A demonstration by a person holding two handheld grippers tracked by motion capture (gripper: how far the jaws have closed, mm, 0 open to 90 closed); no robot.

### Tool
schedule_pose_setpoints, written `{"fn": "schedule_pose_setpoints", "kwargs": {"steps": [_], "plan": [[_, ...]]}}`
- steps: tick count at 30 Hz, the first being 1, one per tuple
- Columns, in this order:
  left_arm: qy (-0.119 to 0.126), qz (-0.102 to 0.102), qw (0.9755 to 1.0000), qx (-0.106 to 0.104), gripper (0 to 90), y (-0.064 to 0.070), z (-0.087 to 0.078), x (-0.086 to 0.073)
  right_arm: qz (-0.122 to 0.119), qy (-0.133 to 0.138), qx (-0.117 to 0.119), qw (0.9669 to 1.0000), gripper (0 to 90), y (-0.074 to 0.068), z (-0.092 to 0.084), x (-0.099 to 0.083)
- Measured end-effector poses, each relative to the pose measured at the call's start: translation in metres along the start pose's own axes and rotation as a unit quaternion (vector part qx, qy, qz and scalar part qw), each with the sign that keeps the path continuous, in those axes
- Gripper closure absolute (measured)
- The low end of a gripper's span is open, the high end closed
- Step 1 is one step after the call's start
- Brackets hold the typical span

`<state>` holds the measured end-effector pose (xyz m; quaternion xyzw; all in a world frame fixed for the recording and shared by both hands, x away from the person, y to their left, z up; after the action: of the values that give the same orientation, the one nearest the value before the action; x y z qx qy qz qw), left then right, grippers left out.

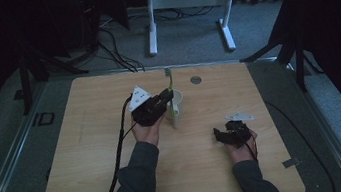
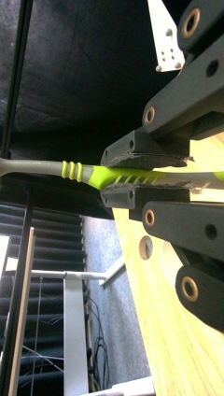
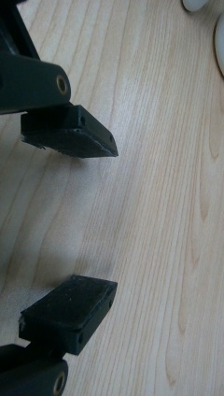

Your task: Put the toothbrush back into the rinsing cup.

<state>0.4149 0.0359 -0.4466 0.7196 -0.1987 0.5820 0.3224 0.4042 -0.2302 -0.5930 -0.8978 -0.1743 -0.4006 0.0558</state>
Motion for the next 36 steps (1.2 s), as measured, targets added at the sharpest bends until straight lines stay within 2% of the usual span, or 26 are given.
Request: {"fn": "schedule_pose_setpoints", "kwargs": {"steps": [15,26,36], "plan": [[0.009,-0.004,0.9999,0.002,80.6,0.000,0.009,0.008,0.000,0.000,0.000,1.0000,29.4,0.000,0.000,0.000],[0.008,-0.004,1.0000,0.004,80.5,-0.003,0.015,0.004,0.000,0.000,0.000,1.0000,29.4,0.000,0.000,0.000],[0.002,-0.006,0.9999,0.013,80.4,-0.012,0.023,-0.003,0.000,0.000,0.000,1.0000,29.4,0.000,0.000,0.000]]}}
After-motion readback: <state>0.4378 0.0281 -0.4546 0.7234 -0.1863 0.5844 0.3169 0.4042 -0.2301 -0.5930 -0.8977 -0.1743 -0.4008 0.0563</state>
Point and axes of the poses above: each handheld gripper's, and its own axes: z roughly forward along the jaws, x roughly out of its top, y roughly to its right, the point moved 5 cm from there along z, roughly forward along the jaws, and after that the axes turned 3 degrees about -z, right-handed, at the moved point
